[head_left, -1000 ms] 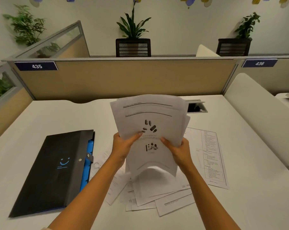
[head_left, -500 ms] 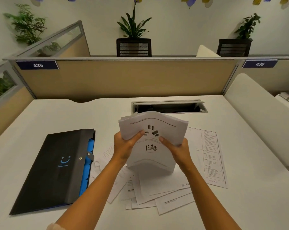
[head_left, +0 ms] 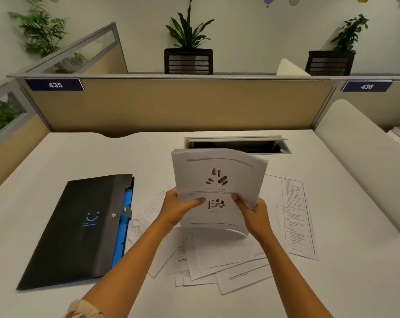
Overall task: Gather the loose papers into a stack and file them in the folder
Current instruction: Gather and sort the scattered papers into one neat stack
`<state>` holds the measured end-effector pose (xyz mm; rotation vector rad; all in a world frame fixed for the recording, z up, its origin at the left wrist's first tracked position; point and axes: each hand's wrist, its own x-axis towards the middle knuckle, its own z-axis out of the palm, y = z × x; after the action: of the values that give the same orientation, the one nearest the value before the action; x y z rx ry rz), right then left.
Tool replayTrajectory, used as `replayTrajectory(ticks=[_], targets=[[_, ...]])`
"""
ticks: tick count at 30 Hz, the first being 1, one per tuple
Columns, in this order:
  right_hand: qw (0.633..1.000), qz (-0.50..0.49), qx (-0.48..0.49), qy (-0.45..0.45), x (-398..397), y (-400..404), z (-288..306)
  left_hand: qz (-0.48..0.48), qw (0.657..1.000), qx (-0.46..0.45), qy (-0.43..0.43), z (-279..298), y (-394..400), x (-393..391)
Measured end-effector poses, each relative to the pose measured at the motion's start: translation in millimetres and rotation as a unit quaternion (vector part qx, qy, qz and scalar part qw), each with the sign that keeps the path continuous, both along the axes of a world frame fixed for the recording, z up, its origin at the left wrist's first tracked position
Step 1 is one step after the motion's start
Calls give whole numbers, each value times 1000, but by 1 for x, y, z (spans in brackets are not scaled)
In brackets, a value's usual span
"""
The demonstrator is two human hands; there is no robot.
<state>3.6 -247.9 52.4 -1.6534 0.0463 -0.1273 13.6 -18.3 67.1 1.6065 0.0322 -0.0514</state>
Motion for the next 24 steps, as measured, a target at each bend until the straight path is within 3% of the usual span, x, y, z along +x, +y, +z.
replayTrajectory(ticks=[2, 4, 6, 9, 11, 17, 21, 24], targets=[[999, -34, 12, 4, 0, -7, 0, -54, 998, 14, 7, -2, 12, 5], [996, -76, 34, 28, 0, -15, -4, -20, 999, 32, 38, -7, 25, 11], [988, -121, 65, 69, -1, -23, -13, 39, 986, 131, 98, -19, 42, 19], [965, -167, 154, 133, -7, -35, -30, 32, 891, 413, 184, -42, 67, 25], [943, -154, 241, 171, -13, -44, -41, 12, 846, 494, 201, -52, 76, 27], [887, -59, 368, 274, -26, -57, -62, 9, 823, 521, 227, -63, 78, 31], [872, -84, 397, 274, -25, -59, -62, 10, 811, 542, 223, -61, 77, 33], [869, -93, 407, 265, -26, -59, -62, 23, 824, 522, 217, -60, 79, 33]])
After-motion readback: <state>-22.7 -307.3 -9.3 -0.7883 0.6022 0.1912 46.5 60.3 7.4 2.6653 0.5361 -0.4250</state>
